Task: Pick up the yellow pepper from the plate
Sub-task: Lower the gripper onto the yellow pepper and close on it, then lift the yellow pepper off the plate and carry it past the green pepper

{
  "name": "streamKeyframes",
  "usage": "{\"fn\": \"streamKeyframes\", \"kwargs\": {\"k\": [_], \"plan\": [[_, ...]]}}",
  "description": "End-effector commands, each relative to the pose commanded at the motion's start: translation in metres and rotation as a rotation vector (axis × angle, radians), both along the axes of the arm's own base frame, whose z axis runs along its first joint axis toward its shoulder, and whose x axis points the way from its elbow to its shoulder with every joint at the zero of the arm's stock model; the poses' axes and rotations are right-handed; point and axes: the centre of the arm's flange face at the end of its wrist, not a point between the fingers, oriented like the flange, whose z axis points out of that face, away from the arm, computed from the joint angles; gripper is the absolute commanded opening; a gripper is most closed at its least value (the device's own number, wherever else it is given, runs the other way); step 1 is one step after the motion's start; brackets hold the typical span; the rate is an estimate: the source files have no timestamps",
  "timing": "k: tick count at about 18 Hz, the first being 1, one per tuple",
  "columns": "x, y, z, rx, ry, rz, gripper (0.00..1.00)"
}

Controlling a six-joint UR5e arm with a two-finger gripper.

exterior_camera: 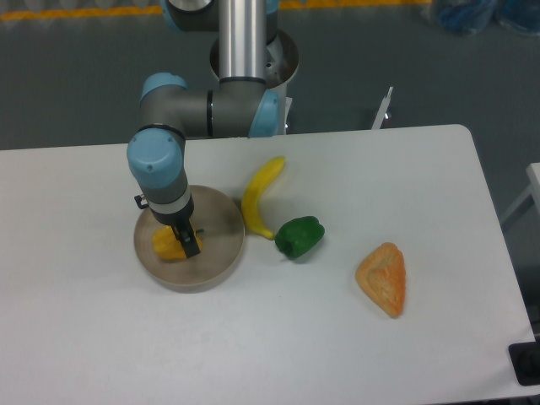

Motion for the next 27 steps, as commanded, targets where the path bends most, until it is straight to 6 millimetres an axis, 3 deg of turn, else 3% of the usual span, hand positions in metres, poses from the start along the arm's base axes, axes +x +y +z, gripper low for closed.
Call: {"fn": "streamKeyframes", "kwargs": {"k": [4,5,7,10,13,15,19,22,27], "plan": [[0.0,0.001,0.008,0.012,0.005,0.002,0.46],[-0.004,0.0,0.011,0.013,0.023,0.001,0.39],[-0.009,-0.004,0.025,0.024,0.079,0.002,0.31],[-0.01,-0.008,0.037,0.024,0.097,0.004,0.31],[-0.027,-0.004,0.056,0.033,0.09,0.029,0.32],[-0.041,-0.006,0.085,0.049,0.093,0.053,0.32],[-0.099,-0.001,0.123,0.016,0.087,0.144,0.32],[-0.166,-0.002,0.15,-0.01,0.079,0.189,0.32],[-0.247,-0.026,0.156,0.005,0.03,0.219,0.31]]}}
